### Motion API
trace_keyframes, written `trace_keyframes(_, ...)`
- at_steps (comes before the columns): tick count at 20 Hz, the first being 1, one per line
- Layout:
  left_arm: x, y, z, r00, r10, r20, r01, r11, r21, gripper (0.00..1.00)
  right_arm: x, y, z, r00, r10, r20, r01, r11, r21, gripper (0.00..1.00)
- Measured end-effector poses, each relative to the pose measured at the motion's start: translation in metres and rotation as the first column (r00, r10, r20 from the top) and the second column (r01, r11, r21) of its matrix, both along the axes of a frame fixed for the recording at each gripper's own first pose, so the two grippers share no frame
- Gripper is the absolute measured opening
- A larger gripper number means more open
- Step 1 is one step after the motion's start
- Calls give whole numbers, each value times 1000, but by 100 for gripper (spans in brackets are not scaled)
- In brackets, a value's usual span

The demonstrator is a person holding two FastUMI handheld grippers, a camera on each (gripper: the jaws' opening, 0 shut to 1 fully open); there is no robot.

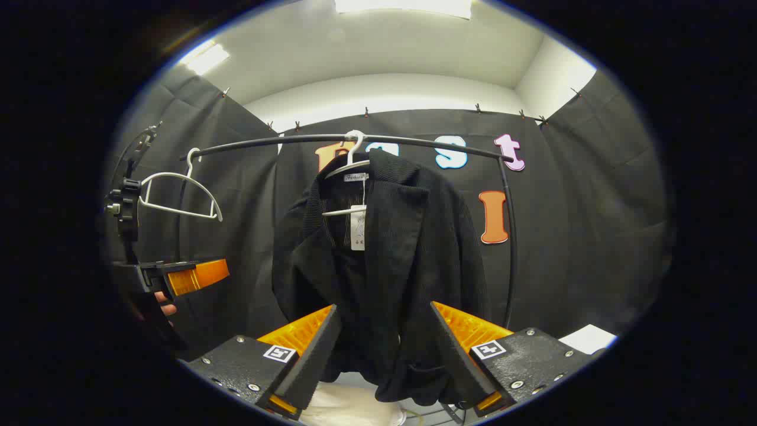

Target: Grasp the clothes on the hanger with both hands and then place them into the laundry hamper below.

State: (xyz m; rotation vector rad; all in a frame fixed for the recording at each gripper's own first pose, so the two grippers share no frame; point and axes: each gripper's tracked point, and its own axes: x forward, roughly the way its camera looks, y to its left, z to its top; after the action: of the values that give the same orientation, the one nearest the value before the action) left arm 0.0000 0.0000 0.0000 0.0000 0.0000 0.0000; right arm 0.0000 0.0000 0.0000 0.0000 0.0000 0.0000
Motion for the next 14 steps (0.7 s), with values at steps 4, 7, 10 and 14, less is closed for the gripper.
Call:
trace_keyframes(4,12,2,-5,999,-34,-12,34,999,-9,93,3,2,-3,1000,-23,-1,23,1000,-11,92)
trace_keyframes(7,16,5,-7,1000,-22,-10,22,1000,-4,96,7,1,-8,1000,-22,-9,22,1000,-14,92)
trace_keyframes(10,17,8,-5,1000,-19,0,19,1000,-10,94,11,-3,-9,1000,-29,0,29,999,-16,92)
trace_keyframes(14,14,14,-2,1000,-3,9,3,1000,12,96,12,-1,-12,1000,-19,0,19,1000,-11,92)
